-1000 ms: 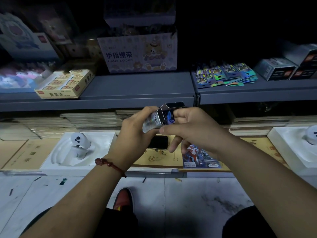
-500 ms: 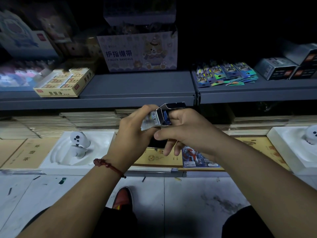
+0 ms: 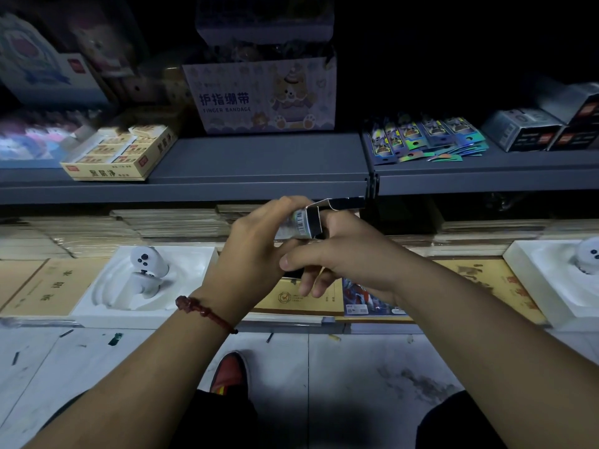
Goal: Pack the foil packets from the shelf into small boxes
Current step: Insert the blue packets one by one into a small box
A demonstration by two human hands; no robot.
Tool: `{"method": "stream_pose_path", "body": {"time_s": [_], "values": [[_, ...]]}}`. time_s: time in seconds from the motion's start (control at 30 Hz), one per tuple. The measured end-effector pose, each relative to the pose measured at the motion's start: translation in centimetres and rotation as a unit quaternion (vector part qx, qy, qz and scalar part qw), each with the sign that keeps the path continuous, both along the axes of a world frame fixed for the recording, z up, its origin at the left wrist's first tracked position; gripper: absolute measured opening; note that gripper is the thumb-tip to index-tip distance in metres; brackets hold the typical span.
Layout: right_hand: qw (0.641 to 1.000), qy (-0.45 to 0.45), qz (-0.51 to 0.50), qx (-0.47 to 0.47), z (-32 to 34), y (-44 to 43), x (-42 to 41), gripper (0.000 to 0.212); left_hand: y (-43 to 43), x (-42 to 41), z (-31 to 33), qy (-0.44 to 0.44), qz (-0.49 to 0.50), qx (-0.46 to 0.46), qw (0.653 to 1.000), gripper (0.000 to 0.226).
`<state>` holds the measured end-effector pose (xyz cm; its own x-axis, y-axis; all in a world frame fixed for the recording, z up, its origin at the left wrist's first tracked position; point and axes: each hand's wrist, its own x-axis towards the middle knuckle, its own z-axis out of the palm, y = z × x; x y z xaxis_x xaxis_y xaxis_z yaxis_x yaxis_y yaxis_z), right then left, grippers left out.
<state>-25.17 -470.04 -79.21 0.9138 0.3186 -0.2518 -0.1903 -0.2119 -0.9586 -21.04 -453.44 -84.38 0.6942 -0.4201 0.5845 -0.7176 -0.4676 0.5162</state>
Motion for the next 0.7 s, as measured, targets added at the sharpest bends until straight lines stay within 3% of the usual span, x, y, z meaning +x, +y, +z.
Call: {"method": "stream_pose_path", "body": {"time_s": [0.2,0.43,0.5,0.6,0.7], "values": [[1.0,0.017,-0.017,-0.001,-0.1,0.0,0.1,0.033,-0.3,-0.1,-0.4,0.011,0.021,0.018,1.0,0.059],[0.997,0.043,-0.065,0.008,-0.9,0.1,1.1,0.023,-0.8,0.7,-0.9,0.052,0.018,0.028,0.998,0.048],[0.997,0.008,-0.075,-0.036,-0.5,-0.2,1.0,0.018,-1.1,0.7,-1.1,0.064,0.011,0.033,0.997,0.045],[0.967,-0.11,-0.123,-0.194,0.0,-1.4,0.6,0.024,-0.8,1.0,-1.6,0.067,0.041,0.081,0.994,0.047],[0.936,-0.206,-0.18,-0.22,0.1,-2.9,0.4,0.017,-0.1,1.0,-1.3,0.129,0.059,0.033,0.989,0.049]]}}
